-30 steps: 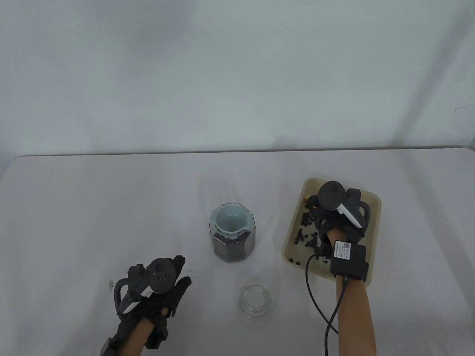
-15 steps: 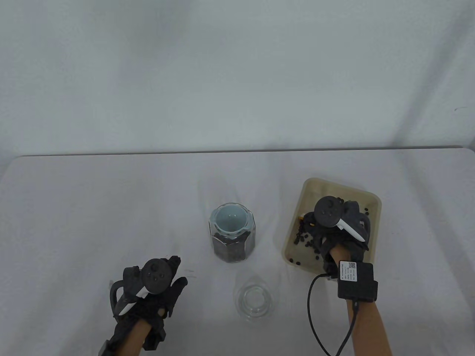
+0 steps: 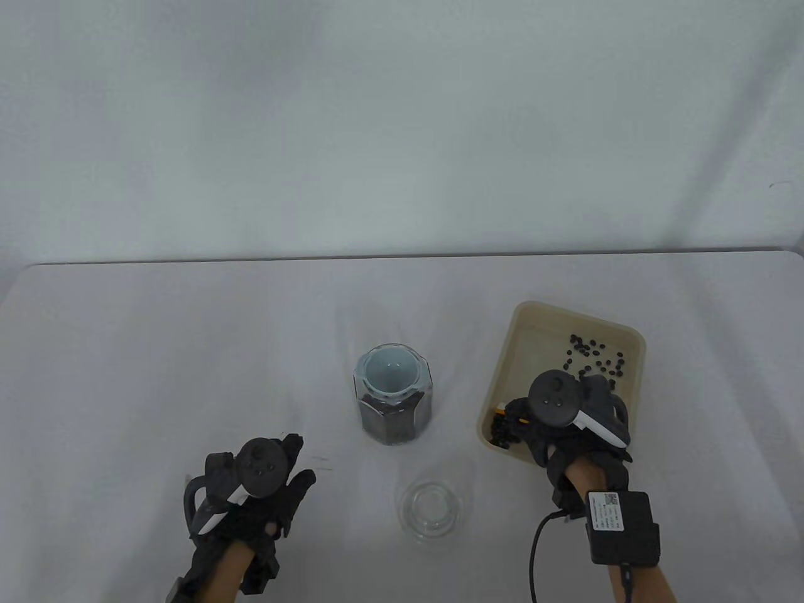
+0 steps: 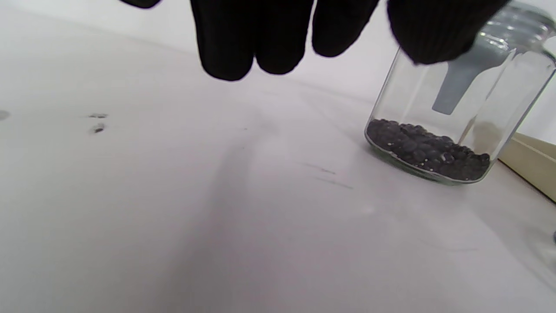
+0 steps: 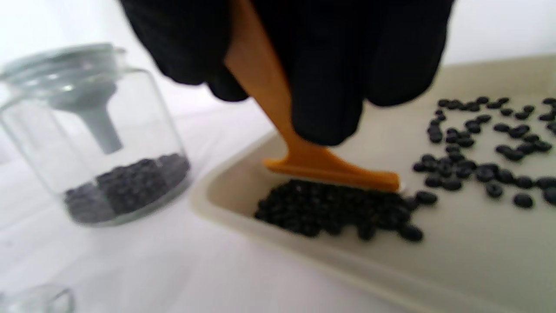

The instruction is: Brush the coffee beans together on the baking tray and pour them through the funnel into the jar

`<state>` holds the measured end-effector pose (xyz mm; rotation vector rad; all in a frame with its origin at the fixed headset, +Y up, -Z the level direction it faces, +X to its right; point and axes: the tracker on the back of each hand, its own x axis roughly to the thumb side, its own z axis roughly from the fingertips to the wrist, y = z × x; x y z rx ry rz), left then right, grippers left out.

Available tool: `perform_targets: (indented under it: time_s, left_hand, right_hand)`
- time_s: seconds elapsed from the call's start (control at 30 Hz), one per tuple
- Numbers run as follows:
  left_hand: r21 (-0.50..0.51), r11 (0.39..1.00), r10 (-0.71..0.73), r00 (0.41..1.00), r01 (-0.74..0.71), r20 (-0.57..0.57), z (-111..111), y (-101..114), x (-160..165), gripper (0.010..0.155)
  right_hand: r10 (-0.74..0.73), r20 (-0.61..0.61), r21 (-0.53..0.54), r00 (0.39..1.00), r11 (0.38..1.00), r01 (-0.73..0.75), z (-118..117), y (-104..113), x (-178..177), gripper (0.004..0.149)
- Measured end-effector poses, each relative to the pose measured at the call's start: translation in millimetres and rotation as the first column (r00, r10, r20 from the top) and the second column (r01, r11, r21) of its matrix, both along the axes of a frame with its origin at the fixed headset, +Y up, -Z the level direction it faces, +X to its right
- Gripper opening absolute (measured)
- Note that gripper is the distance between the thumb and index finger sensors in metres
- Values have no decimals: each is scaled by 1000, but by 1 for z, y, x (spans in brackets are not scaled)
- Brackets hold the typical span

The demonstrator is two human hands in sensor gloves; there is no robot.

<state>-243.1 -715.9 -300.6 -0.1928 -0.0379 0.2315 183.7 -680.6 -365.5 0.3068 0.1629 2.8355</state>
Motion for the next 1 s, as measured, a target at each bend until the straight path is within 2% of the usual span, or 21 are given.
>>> perform_targets:
  time_s: [0.4, 0.63, 0.8, 0.9, 1.0]
  left_hand:
    - [20, 1000, 5, 1000, -5, 13, 1, 0, 1, 70]
    - [54, 998, 11, 1000, -12, 9, 1, 1, 2, 69]
    - [57, 998, 10, 1000, -12, 23, 1, 1, 3, 68]
    - [54, 998, 6, 1000, -8, 27, 1, 0, 4, 68]
    - [50, 999, 7, 1000, -9, 24, 1, -1, 3, 68]
  right_hand:
    - [-23, -42, -65, 999, 998, 20, 22, 11, -1, 40]
    - [-66, -11, 66, 998, 996, 67, 22, 27, 9, 40]
    - [-79, 82, 187, 994, 980, 62, 14, 43, 31, 47]
    - [-69, 138, 286, 988, 958, 27, 7, 47, 45, 41]
    - [-68, 203, 316, 977, 949, 1, -4, 44, 59, 36]
